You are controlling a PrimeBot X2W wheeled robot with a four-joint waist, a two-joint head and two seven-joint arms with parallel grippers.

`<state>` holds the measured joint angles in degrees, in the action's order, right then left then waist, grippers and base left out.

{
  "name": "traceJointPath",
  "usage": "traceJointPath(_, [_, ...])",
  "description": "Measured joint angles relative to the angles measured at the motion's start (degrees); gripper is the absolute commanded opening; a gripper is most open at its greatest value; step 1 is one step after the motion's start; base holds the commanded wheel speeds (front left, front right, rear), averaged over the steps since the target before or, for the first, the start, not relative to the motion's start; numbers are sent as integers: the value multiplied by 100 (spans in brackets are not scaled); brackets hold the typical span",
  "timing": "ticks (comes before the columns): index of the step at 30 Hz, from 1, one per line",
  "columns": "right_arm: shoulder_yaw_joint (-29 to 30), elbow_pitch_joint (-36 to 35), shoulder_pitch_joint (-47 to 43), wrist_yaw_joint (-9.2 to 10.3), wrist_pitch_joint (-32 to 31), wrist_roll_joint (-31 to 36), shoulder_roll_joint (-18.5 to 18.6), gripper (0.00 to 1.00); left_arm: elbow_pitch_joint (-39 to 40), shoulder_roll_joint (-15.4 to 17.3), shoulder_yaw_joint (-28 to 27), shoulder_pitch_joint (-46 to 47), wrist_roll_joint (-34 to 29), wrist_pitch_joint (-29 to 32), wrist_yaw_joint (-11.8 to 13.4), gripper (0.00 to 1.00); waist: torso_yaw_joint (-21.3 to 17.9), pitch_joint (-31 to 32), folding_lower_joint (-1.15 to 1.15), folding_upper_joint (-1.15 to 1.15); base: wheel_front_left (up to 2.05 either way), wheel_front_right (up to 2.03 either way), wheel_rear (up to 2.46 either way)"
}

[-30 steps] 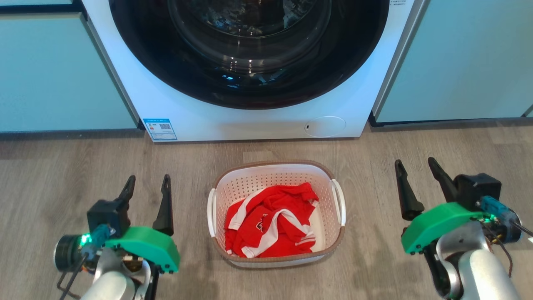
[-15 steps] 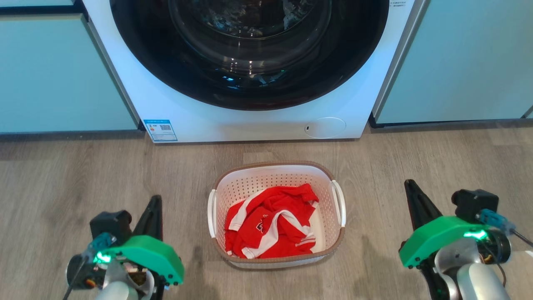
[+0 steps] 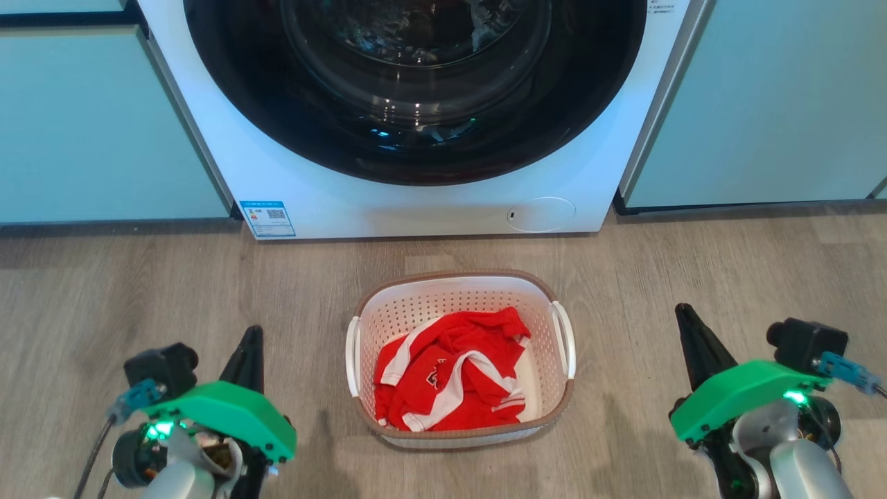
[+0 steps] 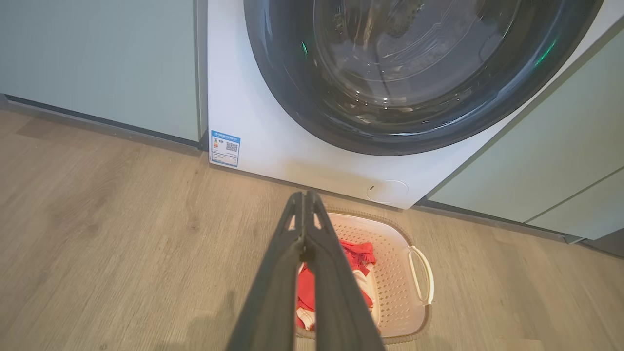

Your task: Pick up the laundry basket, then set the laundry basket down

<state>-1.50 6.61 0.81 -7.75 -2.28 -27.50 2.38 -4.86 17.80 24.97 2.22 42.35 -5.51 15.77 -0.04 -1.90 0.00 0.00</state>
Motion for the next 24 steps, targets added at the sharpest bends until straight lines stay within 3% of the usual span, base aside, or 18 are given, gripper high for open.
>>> traceJointPath(24, [146,197,10,1,-16,-1590,21,0,-275,-334,-646,4,1206,253,-530,0,1,41,0,0,0,0,0])
